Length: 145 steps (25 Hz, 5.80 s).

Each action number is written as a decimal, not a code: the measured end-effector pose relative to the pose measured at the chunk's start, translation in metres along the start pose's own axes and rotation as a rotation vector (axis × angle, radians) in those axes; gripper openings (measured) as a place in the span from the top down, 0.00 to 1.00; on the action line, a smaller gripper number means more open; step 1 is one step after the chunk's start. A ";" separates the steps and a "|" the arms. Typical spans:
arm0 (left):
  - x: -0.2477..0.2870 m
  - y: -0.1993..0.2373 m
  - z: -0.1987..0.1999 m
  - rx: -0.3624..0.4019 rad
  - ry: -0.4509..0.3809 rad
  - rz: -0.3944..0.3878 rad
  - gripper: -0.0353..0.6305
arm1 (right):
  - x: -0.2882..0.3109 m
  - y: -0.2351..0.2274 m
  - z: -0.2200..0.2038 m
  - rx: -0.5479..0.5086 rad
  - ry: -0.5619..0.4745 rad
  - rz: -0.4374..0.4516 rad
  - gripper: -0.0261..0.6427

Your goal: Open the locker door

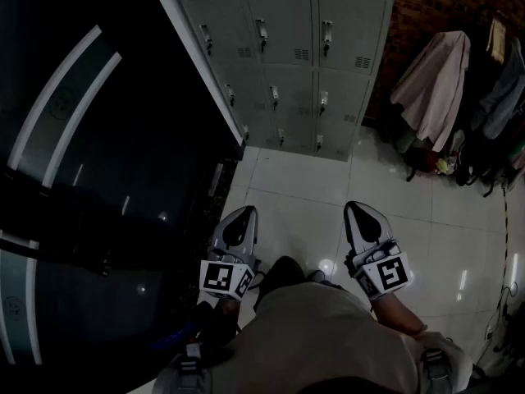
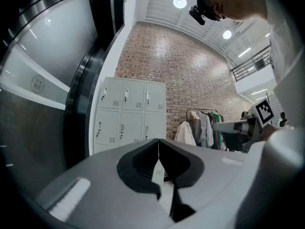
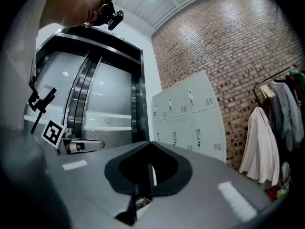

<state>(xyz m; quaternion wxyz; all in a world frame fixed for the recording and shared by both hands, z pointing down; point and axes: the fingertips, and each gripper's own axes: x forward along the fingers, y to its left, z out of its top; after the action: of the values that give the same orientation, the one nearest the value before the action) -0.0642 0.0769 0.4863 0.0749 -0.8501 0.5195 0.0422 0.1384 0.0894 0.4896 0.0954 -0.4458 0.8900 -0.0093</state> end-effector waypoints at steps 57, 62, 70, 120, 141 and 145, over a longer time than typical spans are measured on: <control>0.370 0.339 -0.079 -0.080 0.049 -0.013 0.86 | 0.481 -0.158 -0.056 0.020 0.095 -0.010 0.96; 0.390 0.339 -0.082 -0.049 0.038 -0.027 0.86 | 0.532 -0.185 -0.081 -0.033 0.067 0.040 0.82; 0.393 0.348 -0.088 -0.063 0.041 0.013 0.86 | 0.615 -0.224 -0.146 -0.024 0.170 0.036 0.75; 0.378 0.341 -0.121 -0.081 0.098 -0.007 0.86 | 0.701 -0.240 -0.212 -0.085 0.254 -0.033 0.88; 0.409 0.305 -0.131 -0.096 0.109 -0.124 0.86 | 0.541 -0.261 -0.171 -0.055 0.156 -0.127 0.96; 0.408 0.303 -0.138 -0.102 0.117 -0.126 0.86 | 0.508 -0.271 -0.168 -0.022 0.159 -0.185 0.96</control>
<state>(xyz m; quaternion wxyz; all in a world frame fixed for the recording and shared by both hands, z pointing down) -0.1485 -0.4401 0.5361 0.0035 -0.8847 0.4659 0.0138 0.0261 -0.4898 0.5995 0.0182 -0.5249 0.8498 -0.0435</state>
